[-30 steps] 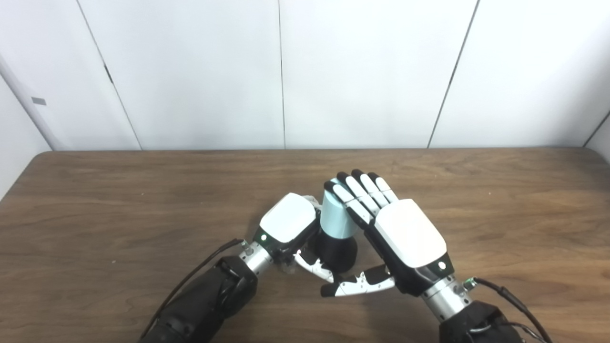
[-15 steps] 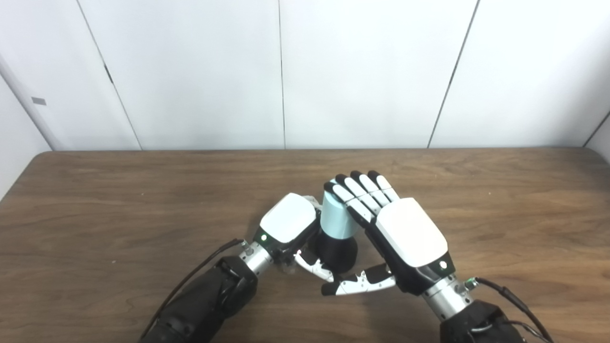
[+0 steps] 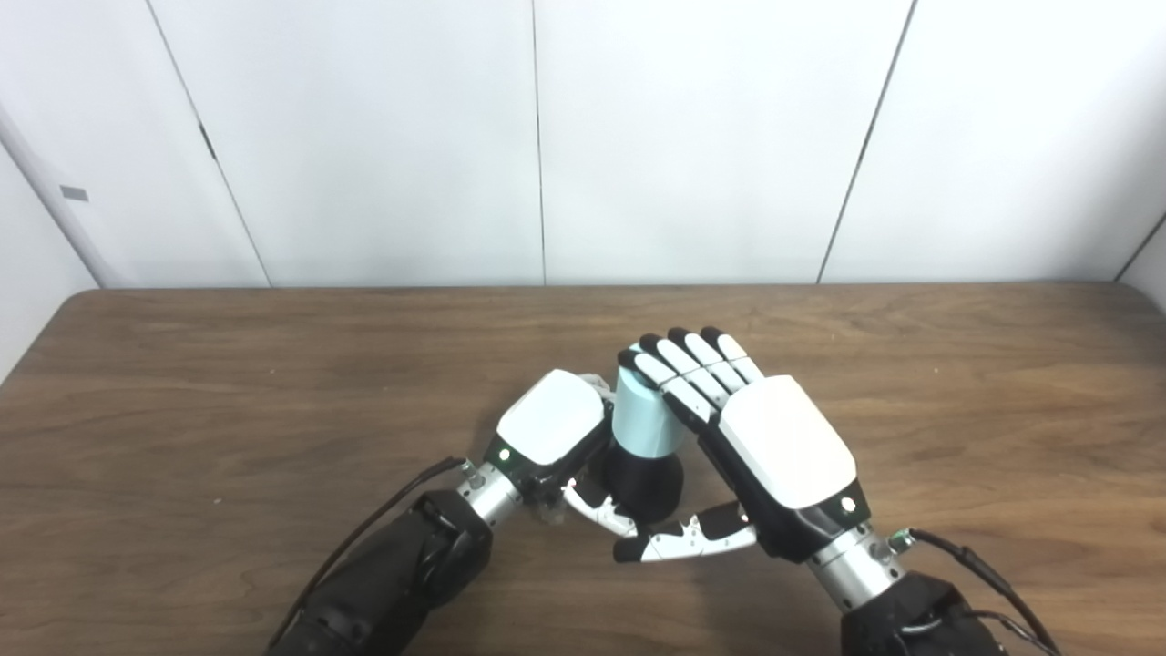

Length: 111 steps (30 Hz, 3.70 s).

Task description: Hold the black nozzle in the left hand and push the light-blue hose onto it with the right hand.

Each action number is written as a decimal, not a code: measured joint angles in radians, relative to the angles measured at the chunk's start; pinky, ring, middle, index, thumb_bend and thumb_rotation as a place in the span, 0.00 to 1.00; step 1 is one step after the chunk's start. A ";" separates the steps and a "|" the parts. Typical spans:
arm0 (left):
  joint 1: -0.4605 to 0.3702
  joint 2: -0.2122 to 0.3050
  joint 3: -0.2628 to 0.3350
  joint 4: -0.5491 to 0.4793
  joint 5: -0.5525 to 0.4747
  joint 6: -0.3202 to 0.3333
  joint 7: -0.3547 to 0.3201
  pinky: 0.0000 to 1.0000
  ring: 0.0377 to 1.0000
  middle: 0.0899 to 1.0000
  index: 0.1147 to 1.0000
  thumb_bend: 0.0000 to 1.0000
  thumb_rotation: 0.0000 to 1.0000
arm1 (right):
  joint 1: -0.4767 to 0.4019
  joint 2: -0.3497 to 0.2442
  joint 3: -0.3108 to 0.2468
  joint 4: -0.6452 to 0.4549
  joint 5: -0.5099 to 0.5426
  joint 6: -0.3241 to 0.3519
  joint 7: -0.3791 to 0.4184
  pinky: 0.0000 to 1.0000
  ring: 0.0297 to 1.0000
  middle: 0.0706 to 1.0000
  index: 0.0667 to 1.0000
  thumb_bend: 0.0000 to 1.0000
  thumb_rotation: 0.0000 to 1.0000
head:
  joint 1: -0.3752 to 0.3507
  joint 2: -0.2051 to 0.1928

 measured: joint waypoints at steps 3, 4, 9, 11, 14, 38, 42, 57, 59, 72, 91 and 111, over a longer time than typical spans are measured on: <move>0.000 0.000 0.000 0.000 0.000 0.000 0.000 0.64 0.45 0.38 0.46 0.50 0.00 | -0.001 -0.002 0.003 0.000 0.003 0.003 0.000 0.95 0.93 0.89 0.84 0.89 0.72 | 0.000 0.000; 0.000 0.000 0.000 0.000 0.000 0.000 0.000 0.63 0.45 0.37 0.46 0.50 0.00 | -0.001 -0.003 0.003 0.000 0.003 0.003 -0.001 0.95 0.93 0.89 0.84 0.89 0.72 | 0.000 0.000; 0.000 0.000 0.000 0.000 0.000 0.000 0.000 0.62 0.45 0.35 0.46 0.50 0.00 | -0.002 -0.005 0.005 0.000 0.005 0.005 -0.003 0.95 0.92 0.89 0.84 0.89 0.70 | 0.000 0.002; 0.000 0.000 0.000 -0.001 0.000 0.000 0.000 0.62 0.45 0.35 0.46 0.50 0.00 | -0.002 -0.005 0.006 0.000 0.004 0.005 -0.005 0.95 0.92 0.89 0.84 0.89 0.69 | 0.000 0.002; 0.001 0.001 0.000 -0.004 0.000 0.000 0.000 0.62 0.44 0.36 0.46 0.50 0.00 | -0.003 -0.007 0.010 0.000 0.000 0.005 -0.007 0.94 0.92 0.89 0.84 0.89 0.68 | 0.000 0.003; 0.005 0.003 0.001 -0.011 0.000 0.001 -0.004 0.62 0.44 0.36 0.45 0.50 0.00 | -0.013 -0.036 0.046 0.001 -0.044 0.006 -0.015 0.92 0.93 0.90 0.86 0.89 0.67 | 0.003 0.006; 0.005 0.003 0.001 -0.011 0.000 0.001 -0.004 0.62 0.44 0.36 0.46 0.50 0.00 | -0.013 -0.036 0.047 0.001 -0.043 0.008 -0.015 0.92 0.93 0.91 0.86 0.89 0.67 | 0.003 0.008; 0.005 0.003 0.001 -0.011 0.000 0.001 -0.005 0.61 0.45 0.36 0.45 0.50 0.00 | -0.014 -0.036 0.060 0.001 -0.042 0.042 -0.010 0.92 0.91 0.91 0.86 0.89 0.67 | 0.003 0.011; 0.005 0.003 0.001 -0.011 0.000 0.001 -0.005 0.61 0.44 0.36 0.45 0.50 0.00 | -0.016 -0.037 0.061 0.001 -0.042 0.045 -0.010 0.93 0.92 0.91 0.87 0.89 0.67 | 0.003 0.011; 0.005 0.003 0.001 -0.011 0.000 0.001 -0.005 0.61 0.44 0.35 0.44 0.50 0.00 | -0.014 -0.041 0.067 -0.001 -0.036 0.061 0.015 0.94 0.93 0.92 0.87 0.89 0.67 | 0.003 0.014; 0.004 0.002 0.000 -0.007 0.000 -0.002 0.000 0.64 0.46 0.39 0.45 0.50 0.00 | 0.017 -0.040 0.069 0.036 0.002 0.037 -0.091 1.00 1.00 1.00 0.96 0.86 0.68 | 0.000 -0.002; -0.006 -0.004 -0.003 0.014 0.001 -0.011 0.010 0.64 0.45 0.40 0.45 0.50 0.00 | 0.044 -0.002 0.035 0.072 0.071 0.007 -0.153 1.00 1.00 1.00 1.00 0.85 0.73 | 0.005 -0.015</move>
